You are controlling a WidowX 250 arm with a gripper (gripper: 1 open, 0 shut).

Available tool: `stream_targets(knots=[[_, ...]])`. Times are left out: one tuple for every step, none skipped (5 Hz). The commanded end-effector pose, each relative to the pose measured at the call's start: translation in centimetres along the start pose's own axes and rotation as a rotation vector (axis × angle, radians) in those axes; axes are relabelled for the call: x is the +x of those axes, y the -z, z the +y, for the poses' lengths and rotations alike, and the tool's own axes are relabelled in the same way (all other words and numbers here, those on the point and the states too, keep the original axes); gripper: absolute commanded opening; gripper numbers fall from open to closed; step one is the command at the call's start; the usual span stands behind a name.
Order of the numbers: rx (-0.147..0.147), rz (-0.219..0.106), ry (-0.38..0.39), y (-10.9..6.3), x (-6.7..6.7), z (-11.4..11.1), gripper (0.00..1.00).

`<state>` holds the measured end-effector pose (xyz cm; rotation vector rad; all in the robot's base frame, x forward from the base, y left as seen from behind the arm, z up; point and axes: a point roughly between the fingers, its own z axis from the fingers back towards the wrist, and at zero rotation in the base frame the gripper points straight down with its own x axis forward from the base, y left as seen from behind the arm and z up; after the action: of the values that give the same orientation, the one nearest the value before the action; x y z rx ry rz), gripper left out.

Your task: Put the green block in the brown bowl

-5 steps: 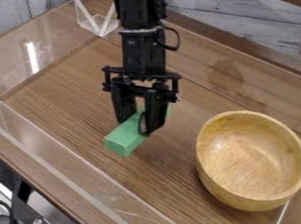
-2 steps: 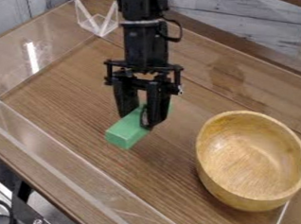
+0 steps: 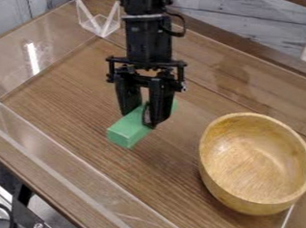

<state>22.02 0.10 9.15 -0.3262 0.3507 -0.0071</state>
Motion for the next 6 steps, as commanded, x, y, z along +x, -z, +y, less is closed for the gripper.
stream_targets(knots=[[0.007,-0.08,0.025,-2.2,0.2,-0.3,0.0],[0.002,-0.094,0.038,-3.0,0.0,-0.1,0.0],[0.0,-0.112,0.054,-3.9,-0.2,0.2,0.0],[0.002,-0.128,0.074,-4.5,-0.2,0.8,0.0],[0.007,-0.146,0.098,-4.9,-0.1,1.6,0.0],[0.016,-0.166,0.13,-5.3,0.1,2.4,0.0]])
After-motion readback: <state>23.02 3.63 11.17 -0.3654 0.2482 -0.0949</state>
